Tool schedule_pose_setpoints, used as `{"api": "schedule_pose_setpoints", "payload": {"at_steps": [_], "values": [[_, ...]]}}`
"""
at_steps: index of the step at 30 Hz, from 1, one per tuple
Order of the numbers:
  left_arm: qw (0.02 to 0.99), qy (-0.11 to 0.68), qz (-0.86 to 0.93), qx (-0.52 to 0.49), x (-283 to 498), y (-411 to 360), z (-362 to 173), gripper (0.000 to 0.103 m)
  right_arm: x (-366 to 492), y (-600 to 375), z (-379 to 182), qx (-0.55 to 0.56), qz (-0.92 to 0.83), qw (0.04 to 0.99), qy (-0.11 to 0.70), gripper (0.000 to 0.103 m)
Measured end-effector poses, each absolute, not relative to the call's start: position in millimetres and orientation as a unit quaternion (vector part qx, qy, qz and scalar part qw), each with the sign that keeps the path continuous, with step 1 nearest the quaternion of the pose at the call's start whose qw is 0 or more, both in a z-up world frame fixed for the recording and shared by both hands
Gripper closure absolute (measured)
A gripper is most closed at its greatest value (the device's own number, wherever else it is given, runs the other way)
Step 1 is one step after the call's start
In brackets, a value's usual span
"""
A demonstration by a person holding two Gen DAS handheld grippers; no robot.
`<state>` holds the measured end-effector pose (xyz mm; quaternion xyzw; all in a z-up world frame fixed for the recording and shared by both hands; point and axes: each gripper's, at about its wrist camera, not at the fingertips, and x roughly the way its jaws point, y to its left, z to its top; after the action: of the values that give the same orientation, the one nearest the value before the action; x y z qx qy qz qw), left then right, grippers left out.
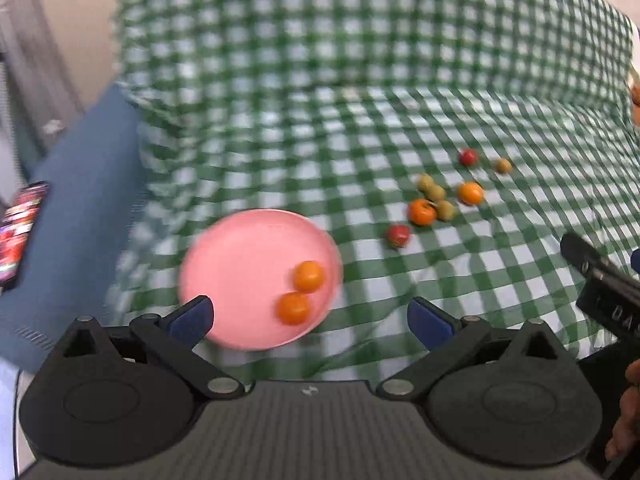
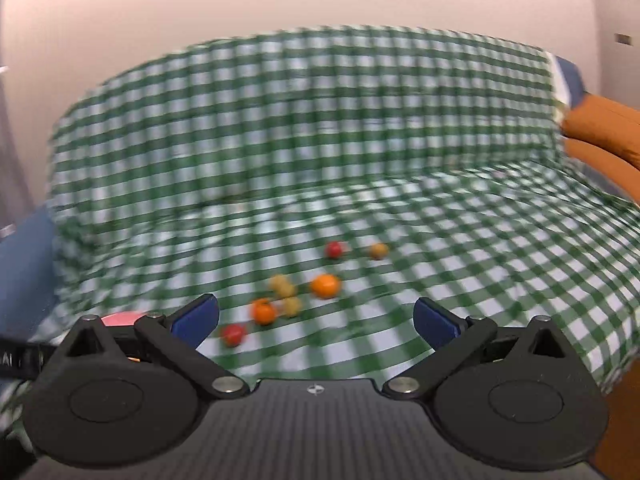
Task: Organize fruits
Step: 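Move the right tool toward an orange while the left tool approaches the leafy mandarin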
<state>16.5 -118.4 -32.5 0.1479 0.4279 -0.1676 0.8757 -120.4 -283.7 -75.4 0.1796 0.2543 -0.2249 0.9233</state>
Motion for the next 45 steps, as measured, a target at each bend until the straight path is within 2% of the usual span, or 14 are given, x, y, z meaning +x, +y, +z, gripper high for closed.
{"api": "schedule_pose_setpoints", "payload": {"at_steps": [5, 10, 17, 26, 34, 36, 39, 41, 43, 45], "values": [[0.862, 0.433, -0.188, 0.187, 63.8, -177.8, -68.7, 0.0, -74.7, -328.0, -111.3, 0.191, -0.238, 0.91, 0.28, 0.001], [0.844, 0.438, -0.205, 0.233, 115.5, -229.2, -105.5, 0.0, -1.1, -363.2, -164.2, 0.152, -0.228, 0.9, 0.338, 0.001], [0.815, 0.483, -0.234, 0.218, 168.1, -258.7, -155.5, 0.0, 52.6, -387.7, -220.8, 0.126, -0.204, 0.897, 0.371, 0.001], [0.789, 0.512, -0.252, 0.228, 200.8, -288.8, -188.7, 0.0, 101.5, -402.5, -248.0, 0.12, -0.179, 0.899, 0.382, 0.003], [0.771, 0.548, -0.268, 0.186, 225.5, -294.7, -204.8, 0.0, 117.7, -416.2, -254.0, 0.137, -0.198, 0.889, 0.389, 0.005], [0.769, 0.555, -0.262, 0.179, 229.2, -294.1, -208.0, 0.0, 111.1, -411.4, -251.0, 0.13, -0.193, 0.89, 0.391, 0.009], [0.767, 0.559, -0.257, 0.18, 230.2, -293.0, -209.9, 0.0, 110.7, -407.4, -251.9, 0.124, -0.178, 0.89, 0.401, 0.02], [0.768, 0.561, -0.253, 0.178, 231.5, -292.2, -209.3, 0.0, 109.8, -404.6, -250.3, 0.129, -0.163, 0.893, 0.399, 0.034], [0.769, 0.56, -0.249, 0.181, 232.1, -292.7, -209.0, 0.0, 110.0, -403.1, -248.6, 0.13, -0.156, 0.896, 0.396, 0.039], [0.773, 0.554, -0.247, 0.189, 231.5, -293.9, -208.3, 0.0, 110.8, -402.3, -249.7, 0.127, -0.155, 0.894, 0.4, 0.04]]}}
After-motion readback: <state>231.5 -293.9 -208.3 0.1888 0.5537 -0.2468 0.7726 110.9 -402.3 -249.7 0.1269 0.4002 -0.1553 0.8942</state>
